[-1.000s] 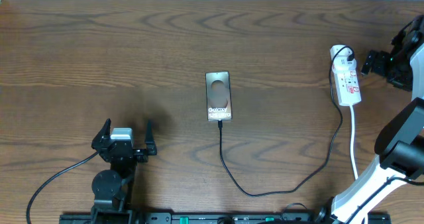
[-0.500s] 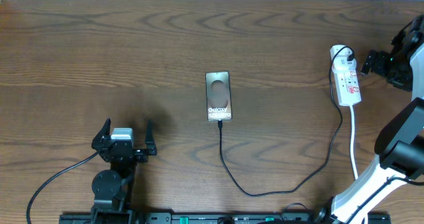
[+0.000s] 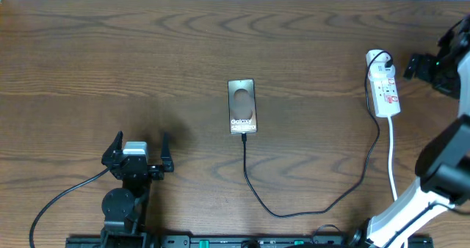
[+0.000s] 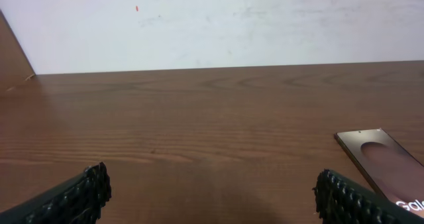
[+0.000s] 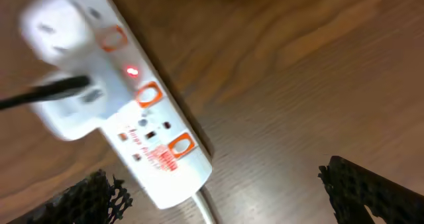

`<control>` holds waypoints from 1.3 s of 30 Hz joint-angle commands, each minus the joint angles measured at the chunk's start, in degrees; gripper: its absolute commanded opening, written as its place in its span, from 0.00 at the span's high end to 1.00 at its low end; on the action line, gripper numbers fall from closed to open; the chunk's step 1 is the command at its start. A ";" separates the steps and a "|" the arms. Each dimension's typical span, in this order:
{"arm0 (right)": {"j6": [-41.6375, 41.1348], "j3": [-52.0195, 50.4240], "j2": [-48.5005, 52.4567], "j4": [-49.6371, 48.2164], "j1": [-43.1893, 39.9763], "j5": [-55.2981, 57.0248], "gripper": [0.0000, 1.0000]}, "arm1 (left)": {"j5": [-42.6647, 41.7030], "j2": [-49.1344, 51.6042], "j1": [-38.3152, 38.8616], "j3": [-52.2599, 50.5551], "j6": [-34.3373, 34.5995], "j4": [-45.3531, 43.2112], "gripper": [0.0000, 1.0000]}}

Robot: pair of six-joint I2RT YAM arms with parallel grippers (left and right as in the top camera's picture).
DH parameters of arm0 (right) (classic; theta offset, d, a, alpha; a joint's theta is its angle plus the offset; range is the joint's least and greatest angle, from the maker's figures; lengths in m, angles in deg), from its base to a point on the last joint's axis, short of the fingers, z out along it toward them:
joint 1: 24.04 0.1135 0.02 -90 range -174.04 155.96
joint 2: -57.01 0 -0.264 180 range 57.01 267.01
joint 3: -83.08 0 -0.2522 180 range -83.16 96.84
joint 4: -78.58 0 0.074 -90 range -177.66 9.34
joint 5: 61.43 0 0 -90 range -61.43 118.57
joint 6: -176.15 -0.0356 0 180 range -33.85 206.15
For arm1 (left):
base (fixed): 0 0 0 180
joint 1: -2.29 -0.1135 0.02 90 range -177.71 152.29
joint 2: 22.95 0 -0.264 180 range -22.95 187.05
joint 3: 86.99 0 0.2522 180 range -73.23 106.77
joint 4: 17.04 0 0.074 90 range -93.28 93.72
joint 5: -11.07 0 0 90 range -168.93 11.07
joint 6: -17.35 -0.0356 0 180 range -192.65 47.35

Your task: Plug charger to phone and switch on socket

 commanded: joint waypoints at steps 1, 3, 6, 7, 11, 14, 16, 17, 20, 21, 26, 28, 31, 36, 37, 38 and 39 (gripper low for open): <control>1.05 0.52 -10.91 0.02 0.85 0.24 0.01 | 1.62 0.11 -0.09 -0.90 -0.50 2.51 0.00; 1.05 0.52 -14.82 0.04 0.87 0.24 0.01 | 1.62 0.11 -0.09 -0.90 -0.50 2.51 0.00; 1.05 0.52 -20.76 0.07 1.44 0.24 0.01 | 1.62 0.11 -0.09 -0.90 -0.50 2.51 0.00; 1.05 0.52 -22.29 0.07 1.81 0.24 0.01 | 1.62 0.11 -0.09 -0.90 -0.50 2.51 0.00; 1.05 0.52 -29.24 0.07 5.07 0.24 0.01 | 1.62 0.11 -0.09 -0.90 -0.50 2.51 0.00; 1.05 0.52 -32.74 0.07 8.66 0.24 0.01 | 1.62 0.11 -0.09 -0.90 -0.50 2.51 0.00; 1.05 0.50 -34.84 0.09 12.22 0.24 0.01 | 1.62 0.11 -0.09 -0.90 -0.50 2.51 0.00; 1.05 0.48 -35.45 0.07 13.49 0.24 0.01 | 1.62 0.11 -0.09 -0.90 -0.50 2.51 0.00; 1.05 -0.72 -38.16 0.02 20.28 0.24 0.01 | 1.62 0.11 -0.09 -0.90 -0.50 2.51 0.01; 1.05 -1.88 -39.06 0.04 22.21 0.24 0.01 | 1.62 0.11 -0.09 -0.90 -0.50 2.51 0.00; 1.05 -13.20 -45.44 0.02 28.63 0.24 0.01 | 1.62 0.11 -0.09 -0.90 -0.50 2.51 0.01; 1.05 -18.84 -48.37 0.02 29.31 0.24 0.01 | 1.62 0.11 -0.09 -0.90 -0.50 2.51 0.00; 1.05 -28.41 -52.83 0.07 29.40 0.24 0.01 | 1.62 0.11 -0.09 -0.90 -0.50 2.51 0.00; 3.19 -45.57 -58.95 -3.21 29.40 2.95 0.01 | 1.62 0.11 -0.09 -0.90 -0.50 2.51 0.00; 3.19 -50.66 -60.54 -7.80 29.40 3.26 0.01 | 1.62 0.11 -0.09 -0.90 -0.50 2.51 0.00; 3.19 -52.43 -61.11 -9.88 29.40 3.23 0.01 | 1.62 0.11 -0.09 -0.90 -0.50 2.51 0.00; 3.17 -56.43 -62.34 -14.64 29.42 3.08 0.01 | 1.62 0.11 -0.09 -0.90 -0.50 2.51 0.01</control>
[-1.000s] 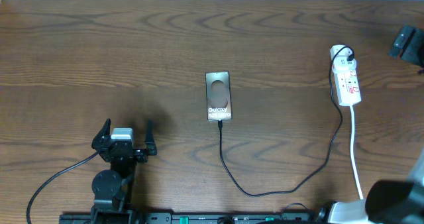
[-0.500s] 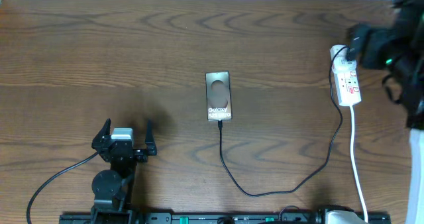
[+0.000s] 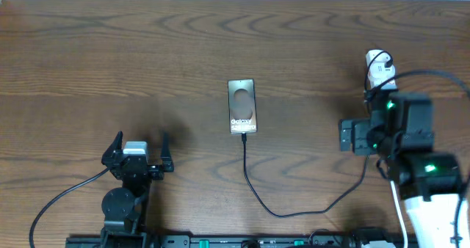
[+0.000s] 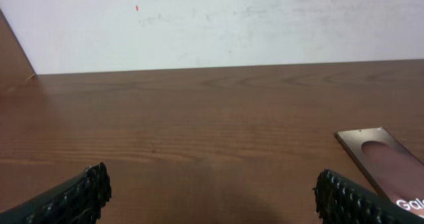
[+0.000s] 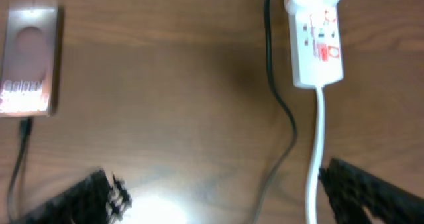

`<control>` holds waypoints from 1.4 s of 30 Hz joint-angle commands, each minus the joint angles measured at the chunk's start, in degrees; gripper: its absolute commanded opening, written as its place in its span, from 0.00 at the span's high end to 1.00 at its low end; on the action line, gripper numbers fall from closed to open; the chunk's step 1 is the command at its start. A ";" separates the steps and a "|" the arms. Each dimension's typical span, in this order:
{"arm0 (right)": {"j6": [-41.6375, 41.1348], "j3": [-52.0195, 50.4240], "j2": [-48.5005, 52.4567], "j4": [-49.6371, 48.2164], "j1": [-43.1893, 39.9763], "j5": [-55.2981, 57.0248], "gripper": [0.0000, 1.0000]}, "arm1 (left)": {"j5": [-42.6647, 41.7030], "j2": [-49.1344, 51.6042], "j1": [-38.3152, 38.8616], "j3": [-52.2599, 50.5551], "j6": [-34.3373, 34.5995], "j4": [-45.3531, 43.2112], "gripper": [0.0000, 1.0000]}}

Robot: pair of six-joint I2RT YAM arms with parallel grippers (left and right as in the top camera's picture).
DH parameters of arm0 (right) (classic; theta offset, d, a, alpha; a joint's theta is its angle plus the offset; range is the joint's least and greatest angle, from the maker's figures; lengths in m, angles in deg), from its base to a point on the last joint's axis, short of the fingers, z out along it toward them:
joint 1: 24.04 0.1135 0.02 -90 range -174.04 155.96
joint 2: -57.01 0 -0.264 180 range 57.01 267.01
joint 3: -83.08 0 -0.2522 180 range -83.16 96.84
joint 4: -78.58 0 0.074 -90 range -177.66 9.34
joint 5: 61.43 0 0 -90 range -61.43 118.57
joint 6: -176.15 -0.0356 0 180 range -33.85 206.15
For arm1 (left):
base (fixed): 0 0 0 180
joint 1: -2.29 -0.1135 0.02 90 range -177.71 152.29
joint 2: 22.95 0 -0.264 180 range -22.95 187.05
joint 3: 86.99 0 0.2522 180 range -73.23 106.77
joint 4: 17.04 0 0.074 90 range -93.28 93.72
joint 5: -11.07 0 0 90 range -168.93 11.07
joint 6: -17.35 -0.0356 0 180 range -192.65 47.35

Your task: Plug charger to phone and switch on socket

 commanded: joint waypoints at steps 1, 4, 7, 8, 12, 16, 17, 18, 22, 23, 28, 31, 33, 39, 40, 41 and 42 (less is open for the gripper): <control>1.49 -10.58 -3.63 -10.14 0.37 0.83 0.01 | 1.57 0.02 -0.09 -1.09 -0.35 2.19 0.00; 1.49 -24.72 -8.79 -27.63 0.50 -4.57 0.01 | 1.57 0.02 -0.09 -1.09 -0.35 2.19 0.00; 1.46 -32.74 -12.07 -36.48 0.50 -8.15 0.01 | 1.57 0.02 -0.09 -1.09 -0.35 2.19 0.00; 1.46 -35.85 -13.42 -39.87 0.50 -9.64 0.01 | 1.57 0.02 -0.09 -1.09 -0.35 2.19 0.00; 0.81 -43.47 -17.33 -45.81 0.46 -10.38 0.01 | 1.57 0.02 -0.09 -1.09 -0.35 2.19 0.00; 0.70 -48.57 -20.37 -48.61 0.46 -10.40 0.01 | 1.57 0.02 -0.09 -1.09 -0.35 2.19 0.00; 0.28 -49.09 -20.79 -48.85 0.46 -10.36 0.01 | 1.57 0.02 -0.09 -1.09 -0.35 2.19 0.01; -0.07 -49.68 -21.33 -49.00 0.46 -10.36 0.01 | 1.57 0.02 -0.09 -1.09 -0.35 2.19 0.00; -0.28 -51.98 -23.47 -48.96 0.46 -10.38 0.01 | 1.57 0.02 -0.09 -1.09 -0.35 2.19 0.01; -0.31 -52.89 -24.37 -48.96 0.46 -10.38 0.01 | 1.57 0.02 -0.09 -1.09 -0.35 2.19 0.00; -1.14 -54.03 -28.17 -48.72 0.50 -10.16 0.01 | 1.57 0.02 -0.09 -1.09 -0.35 2.19 0.00; -1.14 -54.03 -30.25 -48.74 0.50 -10.16 0.01 | 1.57 0.02 -0.09 -1.09 -0.35 2.19 0.00; -1.14 -54.03 -31.71 -48.72 0.50 -10.16 0.01 | 1.57 0.02 -0.09 -1.09 -0.35 2.19 0.00; -1.11 -54.03 -38.32 -48.74 0.50 -10.16 0.01 | 1.57 0.02 -0.09 -1.09 -0.35 2.19 0.00; -1.11 -54.03 -39.76 -48.74 0.50 -10.16 0.01 | 1.57 0.02 -0.09 -1.09 -0.35 2.19 0.00; -1.11 -54.03 -41.09 -48.74 0.50 -10.16 0.01 | 1.57 0.02 -0.09 -1.09 -0.35 2.19 0.01; -1.11 -54.03 -43.01 -48.76 0.50 -10.14 0.01 | 1.57 0.02 -0.09 -1.09 -0.35 2.19 0.00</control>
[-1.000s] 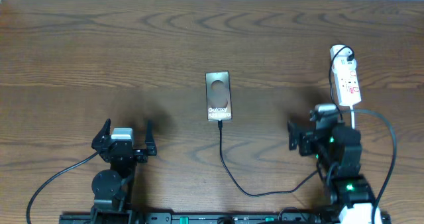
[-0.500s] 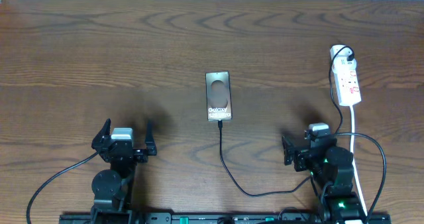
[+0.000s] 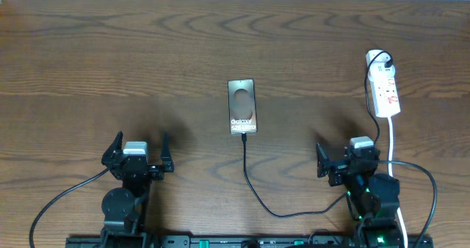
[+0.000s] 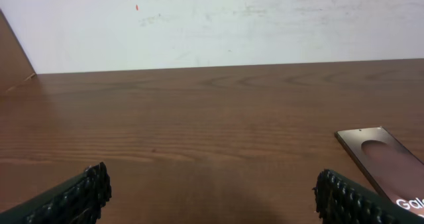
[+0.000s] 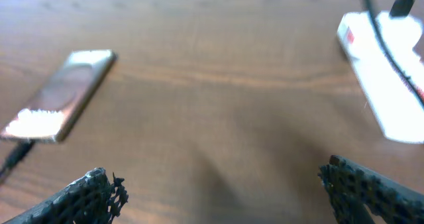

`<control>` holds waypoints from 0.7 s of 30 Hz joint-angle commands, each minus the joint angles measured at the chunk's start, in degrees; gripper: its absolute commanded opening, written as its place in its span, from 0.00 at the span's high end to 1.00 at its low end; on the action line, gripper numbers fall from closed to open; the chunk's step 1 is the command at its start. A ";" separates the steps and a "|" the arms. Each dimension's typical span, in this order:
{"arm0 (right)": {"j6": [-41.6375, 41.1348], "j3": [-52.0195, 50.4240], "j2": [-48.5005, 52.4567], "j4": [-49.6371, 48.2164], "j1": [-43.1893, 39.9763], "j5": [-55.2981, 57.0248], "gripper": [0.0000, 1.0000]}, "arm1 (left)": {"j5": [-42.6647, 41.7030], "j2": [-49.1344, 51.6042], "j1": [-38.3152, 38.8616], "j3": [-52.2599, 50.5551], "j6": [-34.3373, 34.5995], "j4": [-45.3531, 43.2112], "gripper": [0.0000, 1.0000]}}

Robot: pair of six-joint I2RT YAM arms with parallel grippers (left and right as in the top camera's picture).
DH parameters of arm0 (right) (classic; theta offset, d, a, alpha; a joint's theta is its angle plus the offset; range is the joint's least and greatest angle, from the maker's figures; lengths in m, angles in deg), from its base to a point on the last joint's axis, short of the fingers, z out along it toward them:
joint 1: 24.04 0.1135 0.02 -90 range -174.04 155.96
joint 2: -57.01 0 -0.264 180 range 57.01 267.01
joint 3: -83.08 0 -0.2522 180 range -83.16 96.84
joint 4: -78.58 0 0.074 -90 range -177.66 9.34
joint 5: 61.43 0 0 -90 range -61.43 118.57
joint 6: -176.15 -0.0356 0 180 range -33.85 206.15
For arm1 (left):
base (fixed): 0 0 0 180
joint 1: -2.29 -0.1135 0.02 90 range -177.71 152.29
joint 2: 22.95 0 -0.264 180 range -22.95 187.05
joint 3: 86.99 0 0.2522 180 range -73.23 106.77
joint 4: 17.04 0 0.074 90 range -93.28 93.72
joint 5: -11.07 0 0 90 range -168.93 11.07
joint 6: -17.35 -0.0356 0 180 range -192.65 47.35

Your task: Plug charger to phone and switch on socket

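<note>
The phone (image 3: pixel 241 106) lies face up mid-table, with the black charger cable (image 3: pixel 253 193) meeting its near edge. From there the cable loops right, up to the white power strip (image 3: pixel 384 90), where the charger plug (image 3: pixel 377 57) sits in the far socket. My left gripper (image 3: pixel 139 145) rests open at the front left and holds nothing; its wrist view shows the phone (image 4: pixel 384 166) ahead to the right. My right gripper (image 3: pixel 349 158) is open and holds nothing at the front right, below the strip. Its view shows the phone (image 5: pixel 63 95) to the left and the strip (image 5: pixel 387 95) to the right, blurred.
The strip's white lead (image 3: pixel 391 156) runs down the table's right side, past my right arm to the front edge. A white wall (image 4: pixel 212 25) stands behind the table's far edge. Bare wood (image 3: pixel 110 57) fills the left half.
My right arm has moved from the table just below the power strip to the front right, low and facing the far edge. The left arm, phone and cable have not moved.
My right gripper was open at the far right beside the power strip, where a red light glowed. Then it hung above the table below the strip, facing down. Now it sits at the front right. The left gripper stayed open throughout.
</note>
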 commanded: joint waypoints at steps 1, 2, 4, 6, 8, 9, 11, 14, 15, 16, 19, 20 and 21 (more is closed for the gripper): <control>-0.61 -0.22 -5.33 0.04 0.24 -0.11 0.01 | 1.57 0.02 -0.09 -1.14 -0.35 2.12 0.00; -0.61 -0.22 -6.69 0.02 0.24 -0.11 0.01 | 1.57 0.02 -0.09 -1.14 -0.35 2.12 0.00; -0.61 -0.22 -10.69 0.02 0.24 -0.13 0.01 | 1.57 0.02 -0.09 -1.14 -0.35 2.12 0.00; -0.61 -0.22 -15.34 0.02 0.24 -0.13 0.01 | 1.57 0.02 -0.09 -1.14 -0.35 2.12 0.00; -0.61 -0.22 -15.65 -0.46 0.20 -0.13 0.01 | 1.57 0.02 -0.09 -1.14 -0.35 2.12 0.01; -0.61 -0.22 -15.61 0.15 0.20 -0.13 0.01 | 1.57 0.02 -0.09 -1.14 -0.35 2.12 0.00; -0.61 -0.20 -15.61 0.04 0.20 -0.13 0.01 | 1.57 0.02 -0.09 -1.14 -0.35 2.12 0.00; -0.61 -0.20 -15.61 0.04 0.20 -0.13 0.01 | 1.57 0.02 -0.09 -1.14 -0.35 2.12 0.00; -0.61 -0.20 -15.61 0.04 0.20 -0.13 0.01 | 1.57 0.02 -0.09 -1.14 -0.35 2.12 0.00; -0.59 -0.20 -15.58 0.04 0.20 -0.13 0.01 | 1.57 0.02 -0.09 -1.14 -0.35 2.12 0.00; -0.61 -0.20 -15.61 0.04 0.20 -0.13 0.01 | 1.57 0.02 -0.09 -1.14 -0.35 2.12 0.00; -0.59 -0.20 -15.61 0.04 0.20 -0.13 0.01 | 1.57 0.02 -0.09 -1.14 -0.35 2.12 0.00; -0.61 -0.20 -15.58 0.04 0.20 -0.13 0.01 | 1.57 0.02 -0.09 -1.14 -0.35 2.12 0.01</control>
